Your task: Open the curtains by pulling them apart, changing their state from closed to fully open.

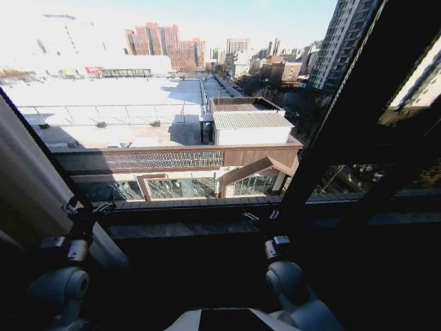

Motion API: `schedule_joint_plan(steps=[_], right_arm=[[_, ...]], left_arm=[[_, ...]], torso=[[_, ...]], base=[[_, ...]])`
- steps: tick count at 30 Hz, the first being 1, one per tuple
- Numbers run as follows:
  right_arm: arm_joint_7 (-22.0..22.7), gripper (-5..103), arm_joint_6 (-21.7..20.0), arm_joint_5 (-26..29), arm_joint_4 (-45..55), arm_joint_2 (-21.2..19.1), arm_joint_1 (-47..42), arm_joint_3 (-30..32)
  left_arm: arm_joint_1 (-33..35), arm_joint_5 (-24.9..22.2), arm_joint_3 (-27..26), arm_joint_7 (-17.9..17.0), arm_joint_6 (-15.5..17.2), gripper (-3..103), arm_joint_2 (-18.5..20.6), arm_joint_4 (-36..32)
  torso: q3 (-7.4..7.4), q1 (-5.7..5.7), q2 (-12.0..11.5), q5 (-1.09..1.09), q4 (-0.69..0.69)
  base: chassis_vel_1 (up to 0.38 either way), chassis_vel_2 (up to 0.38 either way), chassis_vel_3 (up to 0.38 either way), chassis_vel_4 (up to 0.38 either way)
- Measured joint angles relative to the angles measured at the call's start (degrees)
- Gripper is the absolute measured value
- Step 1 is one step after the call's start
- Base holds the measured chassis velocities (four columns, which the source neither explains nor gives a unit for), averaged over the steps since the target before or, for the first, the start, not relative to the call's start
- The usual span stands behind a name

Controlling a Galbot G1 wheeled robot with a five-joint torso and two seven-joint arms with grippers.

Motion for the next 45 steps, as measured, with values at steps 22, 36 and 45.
schedule_joint_plan(steps=[22, 36, 45], right_arm=[[0.94, 100, -4.69, 3.45, 1.53, -1.43, -0.69, 6.70], [0.90, 100, -6.48, 4.49, 0.89, -1.95, 0.11, 8.62], [0.87, 100, -6.48, 4.67, 0.42, -1.95, -0.05, 9.14]], left_arm=[[0.21, -1.61, -0.05, 4.49, -1.93, 100, -0.33, 3.61], [-0.25, -0.88, 0.43, 4.29, -1.48, 100, -0.65, 3.67], [-0.15, -0.07, 0.62, 4.47, -1.69, 100, -0.89, 4.08]], torso=[[0.00, 0.00, 0.00, 0.01, -0.01], [0.01, 0.00, 0.00, 0.02, 0.00], [0.00, 0.00, 0.00, -0.01, 0.00]], base=[[-0.192, -0.191, 0.199, 0.197], [-0.359, -0.360, 0.358, 0.358], [-0.358, -0.352, 0.345, 0.343]])
